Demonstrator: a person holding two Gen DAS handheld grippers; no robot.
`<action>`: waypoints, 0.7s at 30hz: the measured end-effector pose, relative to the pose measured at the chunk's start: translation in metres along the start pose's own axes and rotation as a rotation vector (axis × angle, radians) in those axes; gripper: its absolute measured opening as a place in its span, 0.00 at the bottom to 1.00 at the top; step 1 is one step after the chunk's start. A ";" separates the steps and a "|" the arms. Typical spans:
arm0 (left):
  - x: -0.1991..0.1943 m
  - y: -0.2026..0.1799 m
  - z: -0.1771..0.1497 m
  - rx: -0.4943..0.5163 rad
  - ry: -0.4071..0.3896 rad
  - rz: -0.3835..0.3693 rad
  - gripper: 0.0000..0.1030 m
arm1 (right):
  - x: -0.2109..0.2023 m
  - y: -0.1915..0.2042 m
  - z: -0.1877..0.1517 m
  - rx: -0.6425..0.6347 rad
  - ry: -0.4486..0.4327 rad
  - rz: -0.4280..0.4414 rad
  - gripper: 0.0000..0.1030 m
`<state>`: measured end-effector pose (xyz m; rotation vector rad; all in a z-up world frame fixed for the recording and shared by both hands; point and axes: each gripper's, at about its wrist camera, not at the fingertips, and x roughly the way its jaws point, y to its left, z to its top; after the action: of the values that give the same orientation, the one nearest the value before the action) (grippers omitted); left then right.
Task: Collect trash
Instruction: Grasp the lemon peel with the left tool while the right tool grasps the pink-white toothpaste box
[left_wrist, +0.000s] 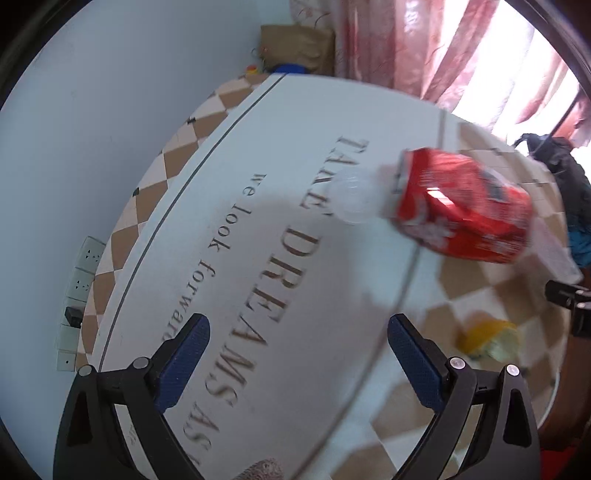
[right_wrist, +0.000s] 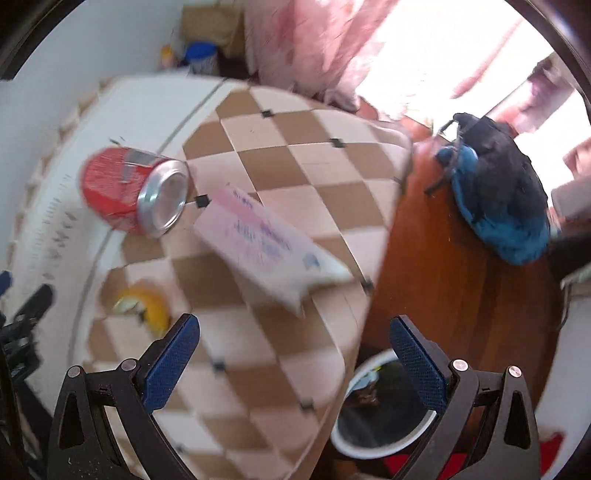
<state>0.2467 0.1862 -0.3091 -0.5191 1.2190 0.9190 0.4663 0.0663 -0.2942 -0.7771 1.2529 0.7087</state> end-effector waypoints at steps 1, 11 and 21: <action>0.006 0.000 0.002 0.005 0.005 0.003 0.96 | 0.009 0.005 0.009 -0.015 0.012 -0.007 1.00; -0.008 -0.025 0.006 0.140 -0.036 -0.115 0.95 | 0.054 0.020 0.041 -0.042 0.080 0.057 0.73; -0.024 -0.096 -0.017 0.413 -0.034 -0.320 0.79 | 0.035 -0.016 -0.055 0.230 0.053 0.094 0.62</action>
<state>0.3142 0.1121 -0.3035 -0.3504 1.2108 0.3882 0.4551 0.0134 -0.3340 -0.5539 1.3985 0.6098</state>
